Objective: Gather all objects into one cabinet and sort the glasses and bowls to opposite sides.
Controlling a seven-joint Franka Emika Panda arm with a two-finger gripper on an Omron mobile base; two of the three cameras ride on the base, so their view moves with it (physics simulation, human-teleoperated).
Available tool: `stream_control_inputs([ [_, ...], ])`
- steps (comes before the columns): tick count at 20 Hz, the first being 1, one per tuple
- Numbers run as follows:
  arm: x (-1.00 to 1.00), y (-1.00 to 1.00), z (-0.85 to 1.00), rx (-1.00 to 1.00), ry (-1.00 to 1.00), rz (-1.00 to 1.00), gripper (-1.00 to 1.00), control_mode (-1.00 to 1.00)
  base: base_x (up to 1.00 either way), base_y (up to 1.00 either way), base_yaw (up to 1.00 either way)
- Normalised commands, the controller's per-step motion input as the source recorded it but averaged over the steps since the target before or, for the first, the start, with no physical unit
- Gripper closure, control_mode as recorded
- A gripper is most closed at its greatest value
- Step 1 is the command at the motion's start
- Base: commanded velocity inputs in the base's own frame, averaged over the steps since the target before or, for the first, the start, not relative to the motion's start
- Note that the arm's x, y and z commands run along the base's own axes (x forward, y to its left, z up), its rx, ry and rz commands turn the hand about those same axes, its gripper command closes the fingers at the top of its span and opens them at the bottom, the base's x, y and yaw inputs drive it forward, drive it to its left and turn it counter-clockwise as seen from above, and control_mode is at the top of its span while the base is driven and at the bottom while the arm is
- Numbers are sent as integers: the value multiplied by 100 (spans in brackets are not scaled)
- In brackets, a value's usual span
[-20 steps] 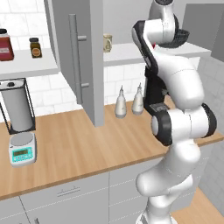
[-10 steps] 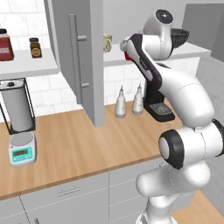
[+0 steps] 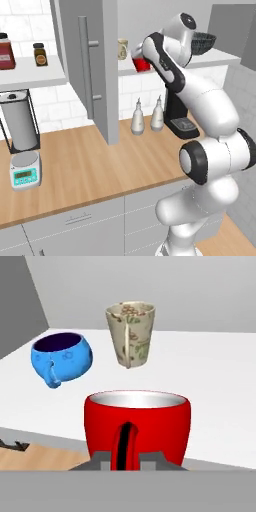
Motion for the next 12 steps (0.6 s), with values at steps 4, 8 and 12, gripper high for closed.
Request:
stream_control_inputs([
  [4, 21, 23, 0, 0, -9, 13, 100, -100, 0, 0, 0],
  [8, 0, 23, 0, 0, -10, 11, 100, -100, 0, 0, 0],
  [12, 5, 32, -4, 0, -14, 11, 100, -100, 0, 0, 0],
])
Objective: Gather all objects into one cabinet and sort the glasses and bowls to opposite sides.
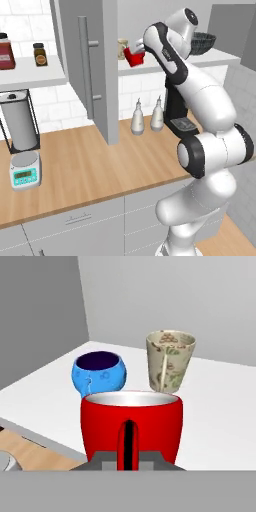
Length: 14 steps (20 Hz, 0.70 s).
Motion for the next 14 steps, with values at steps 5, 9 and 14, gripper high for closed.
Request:
stream_control_inputs([
  [5, 25, 32, -18, 3, -16, 10, 100, -100, 0, 0, 0],
  [9, 41, 10, -46, 6, -10, 7, 100, -100, 0, 0, 0],
  [14, 62, 3, -27, 10, -2, 4, 100, -100, 0, 0, 0],
])
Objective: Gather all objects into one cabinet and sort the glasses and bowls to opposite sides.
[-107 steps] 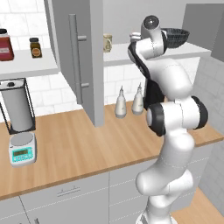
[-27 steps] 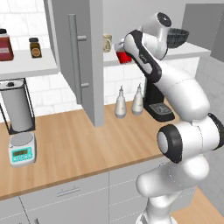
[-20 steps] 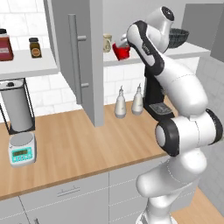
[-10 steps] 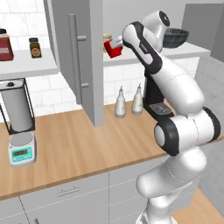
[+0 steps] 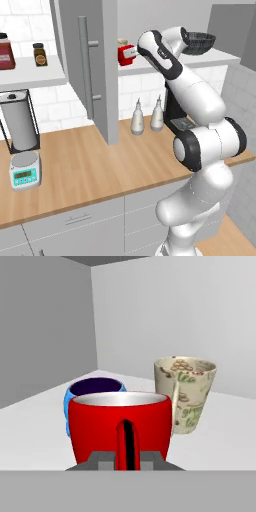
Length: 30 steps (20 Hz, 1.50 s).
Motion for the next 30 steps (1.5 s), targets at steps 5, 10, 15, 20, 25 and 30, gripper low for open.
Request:
stream_control_inputs([
  [5, 49, 4, -29, 6, 0, 1, 100, -100, 0, 0, 0],
  [10, 10, 16, -56, 0, 0, 0, 100, -100, 0, 0, 0],
  [15, 0, 25, -55, 0, -4, 0, 100, -100, 0, 0, 0],
  [20, 17, 27, -72, 0, -4, 0, 100, -100, 0, 0, 0],
  [25, 12, 18, -62, 0, -2, 0, 100, -100, 0, 0, 0],
  [30, 13, 24, -63, 0, 0, 0, 100, -100, 0, 0, 0],
])
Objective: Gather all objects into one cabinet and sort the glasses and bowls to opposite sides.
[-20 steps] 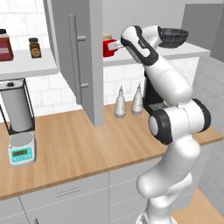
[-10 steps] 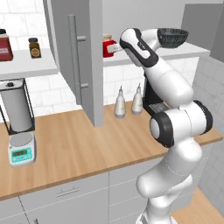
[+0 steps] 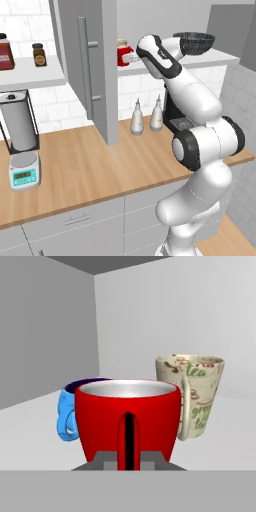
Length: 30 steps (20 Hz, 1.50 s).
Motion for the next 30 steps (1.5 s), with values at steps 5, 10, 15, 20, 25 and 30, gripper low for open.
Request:
stream_control_inputs([
  [5, 42, 42, -64, 0, 0, 0, 100, -100, 0, 0, 0],
  [10, 47, 43, -63, 0, 0, 0, 100, -100, 0, 0, 0],
  [15, 22, 16, -56, 0, 0, 0, -100, -100, 0, 0, 0],
  [20, 0, 0, -36, 0, 0, 0, -100, -100, 0, 0, 0],
  [25, -8, 0, -16, 0, 0, 0, -100, -100, 0, 0, 0],
  [30, -28, -2, 11, 0, 0, 0, -100, -100, 0, 0, 0],
])
